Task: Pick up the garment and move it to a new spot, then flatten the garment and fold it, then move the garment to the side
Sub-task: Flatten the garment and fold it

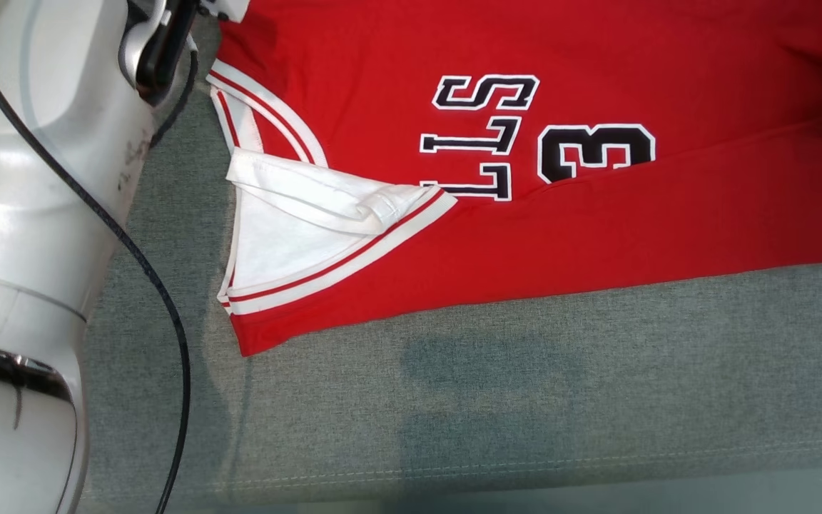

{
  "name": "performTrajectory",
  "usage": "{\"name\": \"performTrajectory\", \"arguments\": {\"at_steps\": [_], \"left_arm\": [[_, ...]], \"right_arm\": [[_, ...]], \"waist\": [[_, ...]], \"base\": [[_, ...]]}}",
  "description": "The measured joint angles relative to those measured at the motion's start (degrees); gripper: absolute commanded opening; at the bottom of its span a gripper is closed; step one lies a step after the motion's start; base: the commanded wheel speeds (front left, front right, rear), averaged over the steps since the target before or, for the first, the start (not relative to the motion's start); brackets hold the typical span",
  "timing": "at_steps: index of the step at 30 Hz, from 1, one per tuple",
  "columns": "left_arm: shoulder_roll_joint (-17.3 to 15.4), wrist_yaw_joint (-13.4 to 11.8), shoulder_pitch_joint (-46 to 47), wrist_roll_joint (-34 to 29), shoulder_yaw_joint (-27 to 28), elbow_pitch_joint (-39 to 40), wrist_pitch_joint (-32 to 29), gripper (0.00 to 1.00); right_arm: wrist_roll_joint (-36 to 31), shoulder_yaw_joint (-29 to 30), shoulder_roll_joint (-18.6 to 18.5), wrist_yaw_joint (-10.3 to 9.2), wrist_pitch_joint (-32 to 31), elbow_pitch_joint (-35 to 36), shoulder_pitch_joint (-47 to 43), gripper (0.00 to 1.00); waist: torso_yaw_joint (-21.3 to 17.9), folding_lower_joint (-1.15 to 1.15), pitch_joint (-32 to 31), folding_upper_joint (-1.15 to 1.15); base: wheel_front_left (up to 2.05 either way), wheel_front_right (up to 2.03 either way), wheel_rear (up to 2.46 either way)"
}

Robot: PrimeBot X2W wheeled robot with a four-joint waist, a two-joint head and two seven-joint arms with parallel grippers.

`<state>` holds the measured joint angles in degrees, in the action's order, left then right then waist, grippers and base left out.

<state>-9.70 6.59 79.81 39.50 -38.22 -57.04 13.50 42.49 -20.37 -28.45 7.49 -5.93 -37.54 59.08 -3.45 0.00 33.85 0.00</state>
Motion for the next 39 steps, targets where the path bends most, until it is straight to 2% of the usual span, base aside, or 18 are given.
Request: {"name": "performTrajectory", "arguments": {"at_steps": [6, 9, 13, 18, 19, 24, 32, 39], "left_arm": [[-2.1, 0.4, -8.2, 1.9, 1.4, 9.3, 0.9, 0.00], [-3.2, -0.7, -12.8, 2.6, 2.5, 15.1, 1.1, 0.00], [-4.4, -3.2, -19.7, 4.1, 3.1, 23.5, 0.9, 0.00], [-7.3, -8.1, -27.6, 6.2, 4.0, 35.9, -1.7, 0.00], [-8.2, -10.1, -30.8, 7.0, 4.4, 41.0, -2.7, 0.00], [-10.0, -14.3, -38.3, 8.3, 4.5, 51.9, -4.5, 0.00], [-11.3, -17.8, -45.6, 8.8, 3.8, 60.9, -5.0, 0.00], [-11.9, -19.7, -50.0, 9.6, 2.5, 65.3, -6.5, 0.00]], "right_arm": [[4.4, -1.8, -3.1, 0.00, 2.0, 2.9, -4.8, 0.00], [6.2, -2.6, -5.2, 0.00, 2.7, 5.1, -7.1, 0.00], [8.6, -3.2, -7.6, 0.00, 3.5, 7.4, -10.8, 0.00], [12.3, -3.8, -10.2, 0.00, 3.7, 10.6, -14.5, 0.00], [13.8, -4.0, -11.3, 0.00, 3.7, 11.7, -16.1, 0.00], [15.0, -3.8, -14.4, 0.00, 4.1, 13.2, -18.9, 0.00], [15.0, -1.9, -17.1, 0.00, 6.6, 14.7, -22.4, 0.00], [15.0, 0.7, -18.9, 0.00, 7.0, 17.2, -28.8, 0.00]], "waist": [[1.1, 0.00, -2.2, 0.00], [1.7, 0.00, -3.5, 0.00], [2.7, 0.00, -4.9, 0.00], [3.9, 0.00, -6.1, 0.00], [4.6, 0.00, -6.4, 0.00], [6.1, 0.00, -6.8, 0.00], [7.6, 0.00, -8.2, 0.00], [8.1, 0.00, -8.9, 0.00]], "base": [[0.00, 0.00, 0.00], [0.00, 0.00, 0.00], [0.00, 0.00, 0.00], [0.00, 0.00, 0.00], [0.00, 0.00, 0.00], [0.00, 0.00, 0.00], [0.00, 0.00, 0.00], [0.00, 0.00, 0.00]]}}
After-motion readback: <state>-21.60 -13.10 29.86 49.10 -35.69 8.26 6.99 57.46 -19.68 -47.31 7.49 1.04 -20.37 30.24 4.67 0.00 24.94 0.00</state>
